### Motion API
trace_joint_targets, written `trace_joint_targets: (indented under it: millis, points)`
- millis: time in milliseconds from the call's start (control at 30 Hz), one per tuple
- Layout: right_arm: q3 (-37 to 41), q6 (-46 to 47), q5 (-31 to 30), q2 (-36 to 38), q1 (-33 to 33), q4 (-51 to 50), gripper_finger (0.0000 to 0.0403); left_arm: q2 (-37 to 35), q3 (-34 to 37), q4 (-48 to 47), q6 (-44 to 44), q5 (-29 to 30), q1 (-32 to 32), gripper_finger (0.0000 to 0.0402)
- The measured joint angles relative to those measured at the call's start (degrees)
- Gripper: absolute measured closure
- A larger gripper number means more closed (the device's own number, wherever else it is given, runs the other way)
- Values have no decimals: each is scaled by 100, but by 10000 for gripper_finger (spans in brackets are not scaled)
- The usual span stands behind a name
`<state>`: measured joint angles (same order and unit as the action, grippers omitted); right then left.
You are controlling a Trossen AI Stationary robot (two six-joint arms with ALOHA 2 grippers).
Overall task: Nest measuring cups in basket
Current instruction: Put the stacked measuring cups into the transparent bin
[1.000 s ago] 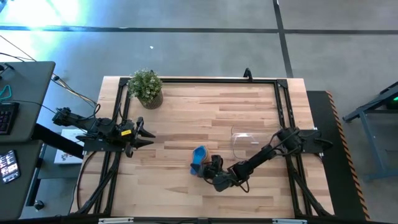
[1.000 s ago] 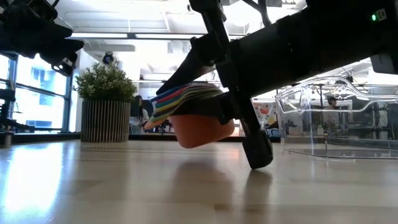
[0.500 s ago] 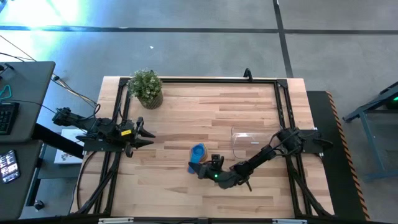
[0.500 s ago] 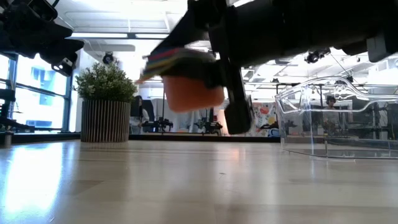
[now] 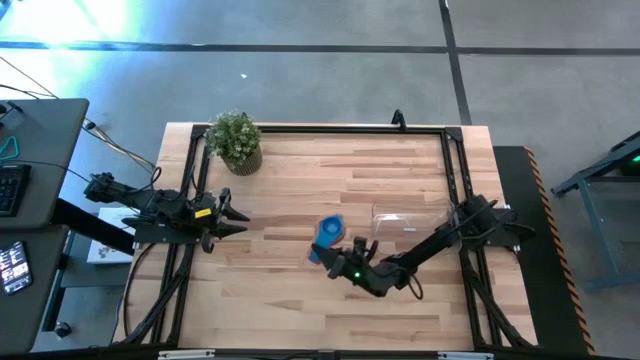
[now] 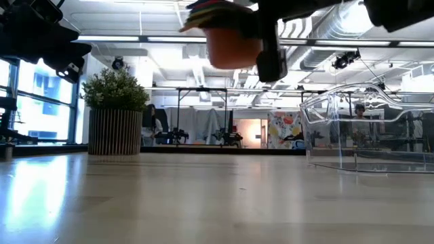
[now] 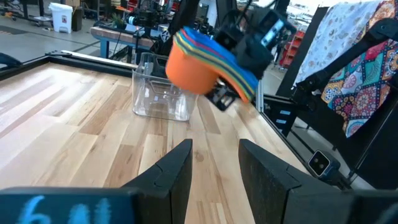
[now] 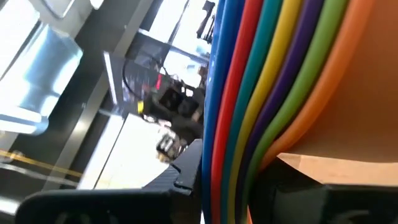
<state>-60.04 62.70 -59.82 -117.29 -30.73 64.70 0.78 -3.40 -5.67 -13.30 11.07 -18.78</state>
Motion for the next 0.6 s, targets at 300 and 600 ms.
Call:
trace_joint_targets:
  millis: [300,600]
  points:
    - [508,-472,-735,897,-166,48,336,0,0,0,0,-1,0,280]
    - [1498,-1320,-985,2352,-406,26,334,2,0,-2,0,-2,-1,280]
